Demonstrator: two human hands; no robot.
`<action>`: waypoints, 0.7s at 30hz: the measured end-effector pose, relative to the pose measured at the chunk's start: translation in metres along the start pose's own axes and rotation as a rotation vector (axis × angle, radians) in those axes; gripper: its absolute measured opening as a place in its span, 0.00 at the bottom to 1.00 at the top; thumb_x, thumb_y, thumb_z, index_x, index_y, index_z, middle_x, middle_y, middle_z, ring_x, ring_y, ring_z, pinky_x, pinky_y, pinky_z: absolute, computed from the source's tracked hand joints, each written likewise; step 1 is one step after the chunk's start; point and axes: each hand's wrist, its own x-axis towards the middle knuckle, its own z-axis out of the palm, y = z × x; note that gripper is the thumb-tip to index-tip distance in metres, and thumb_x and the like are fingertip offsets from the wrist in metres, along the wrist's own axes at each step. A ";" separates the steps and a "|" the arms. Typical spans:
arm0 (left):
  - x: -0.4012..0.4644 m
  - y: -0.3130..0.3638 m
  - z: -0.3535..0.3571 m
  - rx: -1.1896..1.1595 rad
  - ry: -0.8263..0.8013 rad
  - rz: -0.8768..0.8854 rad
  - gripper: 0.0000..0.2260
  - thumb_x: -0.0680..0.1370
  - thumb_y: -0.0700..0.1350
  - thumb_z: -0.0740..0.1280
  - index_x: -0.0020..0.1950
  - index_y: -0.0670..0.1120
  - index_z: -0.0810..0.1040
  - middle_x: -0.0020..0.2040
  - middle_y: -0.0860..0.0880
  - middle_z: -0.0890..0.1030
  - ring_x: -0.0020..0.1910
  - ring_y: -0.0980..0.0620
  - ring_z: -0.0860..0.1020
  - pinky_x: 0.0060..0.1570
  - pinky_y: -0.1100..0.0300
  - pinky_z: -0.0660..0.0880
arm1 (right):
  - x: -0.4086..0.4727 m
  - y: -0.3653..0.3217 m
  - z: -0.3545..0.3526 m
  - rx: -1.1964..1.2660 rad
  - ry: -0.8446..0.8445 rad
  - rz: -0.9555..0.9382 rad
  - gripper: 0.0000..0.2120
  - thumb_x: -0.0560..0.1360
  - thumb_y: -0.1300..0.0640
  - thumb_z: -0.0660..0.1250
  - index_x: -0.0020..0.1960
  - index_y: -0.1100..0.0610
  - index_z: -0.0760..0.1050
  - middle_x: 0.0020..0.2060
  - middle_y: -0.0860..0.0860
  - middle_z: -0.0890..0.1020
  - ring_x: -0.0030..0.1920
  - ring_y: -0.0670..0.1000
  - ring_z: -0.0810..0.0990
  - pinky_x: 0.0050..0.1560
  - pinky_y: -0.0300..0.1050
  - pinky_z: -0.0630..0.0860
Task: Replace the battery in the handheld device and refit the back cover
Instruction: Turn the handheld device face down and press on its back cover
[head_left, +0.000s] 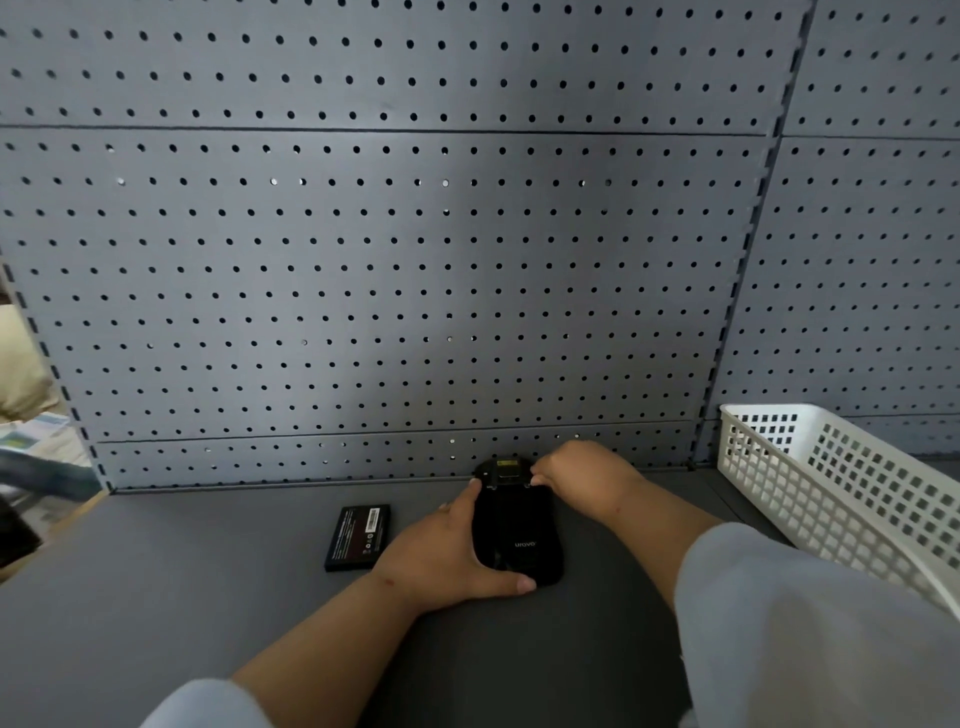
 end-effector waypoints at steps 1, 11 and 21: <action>0.000 0.000 0.000 0.003 0.001 0.001 0.54 0.60 0.67 0.71 0.75 0.52 0.45 0.73 0.49 0.65 0.70 0.52 0.65 0.68 0.57 0.65 | 0.000 0.001 0.002 -0.021 0.021 -0.009 0.10 0.78 0.60 0.56 0.52 0.63 0.74 0.46 0.60 0.78 0.43 0.53 0.73 0.43 0.42 0.63; -0.002 0.005 -0.002 0.010 0.030 0.030 0.50 0.63 0.62 0.73 0.75 0.53 0.46 0.70 0.49 0.70 0.67 0.51 0.69 0.63 0.61 0.65 | -0.004 0.000 0.000 -0.148 0.088 -0.113 0.09 0.77 0.63 0.57 0.52 0.63 0.74 0.45 0.61 0.77 0.42 0.51 0.70 0.42 0.43 0.63; -0.001 0.002 -0.001 0.024 0.009 0.025 0.51 0.62 0.65 0.72 0.75 0.52 0.45 0.72 0.49 0.67 0.69 0.51 0.67 0.68 0.57 0.65 | -0.008 -0.005 -0.010 -0.204 0.042 -0.147 0.11 0.78 0.65 0.55 0.56 0.64 0.73 0.41 0.56 0.69 0.42 0.51 0.68 0.42 0.43 0.62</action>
